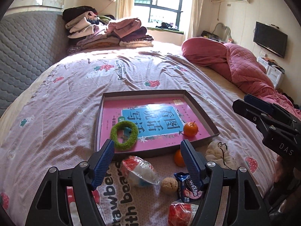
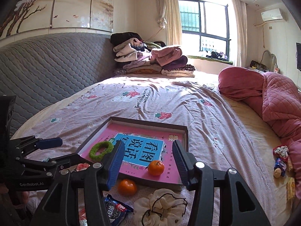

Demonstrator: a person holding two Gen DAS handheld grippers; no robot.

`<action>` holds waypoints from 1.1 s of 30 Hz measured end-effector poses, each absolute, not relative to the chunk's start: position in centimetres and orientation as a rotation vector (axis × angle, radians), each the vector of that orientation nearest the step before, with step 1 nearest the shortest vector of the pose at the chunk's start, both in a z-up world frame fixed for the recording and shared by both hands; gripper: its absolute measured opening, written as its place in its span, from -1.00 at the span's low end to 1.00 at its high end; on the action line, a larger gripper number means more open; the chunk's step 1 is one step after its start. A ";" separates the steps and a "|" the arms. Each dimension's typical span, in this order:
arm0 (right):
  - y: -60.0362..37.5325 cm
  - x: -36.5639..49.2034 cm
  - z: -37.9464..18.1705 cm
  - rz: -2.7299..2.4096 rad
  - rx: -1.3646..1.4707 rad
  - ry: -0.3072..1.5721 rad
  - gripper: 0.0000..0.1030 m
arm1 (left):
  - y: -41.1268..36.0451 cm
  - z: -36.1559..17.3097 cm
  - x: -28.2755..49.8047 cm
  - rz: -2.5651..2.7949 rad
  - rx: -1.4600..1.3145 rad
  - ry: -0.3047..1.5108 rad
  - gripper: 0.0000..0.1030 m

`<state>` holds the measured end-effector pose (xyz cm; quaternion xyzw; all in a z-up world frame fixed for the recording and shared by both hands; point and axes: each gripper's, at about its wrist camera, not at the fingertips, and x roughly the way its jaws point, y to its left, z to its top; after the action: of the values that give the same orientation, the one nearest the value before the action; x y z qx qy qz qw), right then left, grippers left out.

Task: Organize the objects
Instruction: 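Withdraw left gripper toward wrapped egg toy while right gripper approaches white scrunchie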

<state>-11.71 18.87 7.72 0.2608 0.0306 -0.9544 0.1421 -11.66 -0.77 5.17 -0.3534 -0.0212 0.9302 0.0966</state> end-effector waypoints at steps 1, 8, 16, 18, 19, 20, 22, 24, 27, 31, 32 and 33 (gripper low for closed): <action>19.0 -11.4 7.7 -2.757 0.754 0.087 0.02 | -0.8 5.1 -11.3 2.752 -1.050 -0.069 0.43; 19.7 -9.6 7.2 -2.762 0.758 0.074 0.02 | -0.5 3.7 -8.6 2.714 -1.087 -0.053 0.43; 19.9 -8.1 6.3 -2.758 0.791 0.068 0.02 | 0.6 2.1 -5.4 2.655 -1.134 -0.010 0.43; 19.9 -7.6 6.0 -2.754 0.801 0.069 0.02 | 1.0 1.8 -4.8 2.636 -1.139 0.002 0.43; 19.9 -7.4 5.8 -2.754 0.806 0.068 0.02 | 1.2 1.7 -4.5 2.634 -1.142 0.005 0.43; 20.0 -7.1 5.7 -2.754 0.809 0.068 0.02 | 1.4 1.5 -4.2 2.624 -1.147 0.008 0.43; 20.1 -6.7 5.4 -2.752 0.819 0.065 0.02 | 1.8 1.3 -3.6 2.605 -1.149 0.013 0.43; 20.3 -6.3 5.1 -2.755 0.826 0.061 0.02 | 2.4 1.0 -3.0 2.584 -1.153 0.020 0.43; 20.7 -5.9 4.8 -2.758 0.843 0.055 0.03 | 3.3 0.6 -2.3 2.562 -1.158 0.044 0.43; 20.9 -5.4 4.3 -2.760 0.861 0.075 0.08 | 4.2 0.2 -1.5 2.550 -1.162 0.080 0.43; 20.9 -5.3 4.1 -2.761 0.866 0.081 0.09 | 4.3 0.1 -1.4 2.550 -1.162 0.081 0.43; 21.0 -5.1 3.9 -2.759 0.870 0.085 0.10 | 4.4 0.0 -1.3 2.545 -1.164 0.083 0.43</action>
<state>-5.09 20.95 3.95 0.2984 0.0292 -0.9460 0.1236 -1.27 4.40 0.04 -0.4098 0.0292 0.8957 0.1702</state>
